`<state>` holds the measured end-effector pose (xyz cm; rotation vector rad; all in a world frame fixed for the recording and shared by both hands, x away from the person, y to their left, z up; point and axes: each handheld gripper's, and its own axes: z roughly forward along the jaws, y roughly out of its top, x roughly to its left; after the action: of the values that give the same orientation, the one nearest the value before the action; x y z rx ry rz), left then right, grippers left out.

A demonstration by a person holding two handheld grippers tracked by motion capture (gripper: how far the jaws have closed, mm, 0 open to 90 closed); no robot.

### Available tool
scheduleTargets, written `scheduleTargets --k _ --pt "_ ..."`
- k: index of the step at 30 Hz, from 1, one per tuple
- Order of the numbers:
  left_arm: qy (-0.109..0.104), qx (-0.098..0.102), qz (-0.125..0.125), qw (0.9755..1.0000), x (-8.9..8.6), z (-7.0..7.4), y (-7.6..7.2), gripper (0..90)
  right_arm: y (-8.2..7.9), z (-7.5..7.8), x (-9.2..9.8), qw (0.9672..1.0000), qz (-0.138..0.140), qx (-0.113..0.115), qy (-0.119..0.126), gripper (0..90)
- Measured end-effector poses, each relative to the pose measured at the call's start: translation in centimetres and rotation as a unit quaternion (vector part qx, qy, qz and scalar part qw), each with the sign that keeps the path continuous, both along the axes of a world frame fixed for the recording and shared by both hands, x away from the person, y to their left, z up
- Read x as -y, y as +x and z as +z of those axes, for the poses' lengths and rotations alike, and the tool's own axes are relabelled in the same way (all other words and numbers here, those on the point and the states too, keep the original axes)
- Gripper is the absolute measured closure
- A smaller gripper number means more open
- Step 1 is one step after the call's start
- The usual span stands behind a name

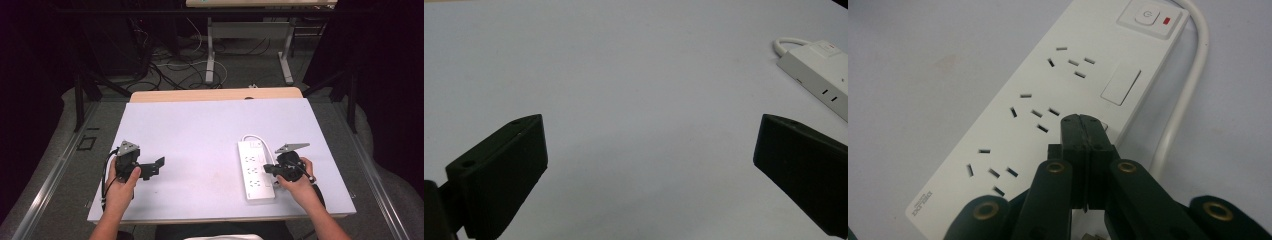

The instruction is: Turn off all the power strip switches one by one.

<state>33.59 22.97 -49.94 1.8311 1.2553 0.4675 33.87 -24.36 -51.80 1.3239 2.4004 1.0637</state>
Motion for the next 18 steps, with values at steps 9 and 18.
scheduleTargets --k 9,18 --pt "0.001 -0.001 -0.001 1.0000 0.0 0.0 0.0 1.0 -0.9 0.4 -0.2 0.9999 0.010 0.004 -0.001 90.0" --pt "0.000 0.001 0.000 1.0000 0.0 0.0 0.0 1.0 -1.7 0.4 -0.3 0.9999 0.014 -0.002 0.000 90.0"
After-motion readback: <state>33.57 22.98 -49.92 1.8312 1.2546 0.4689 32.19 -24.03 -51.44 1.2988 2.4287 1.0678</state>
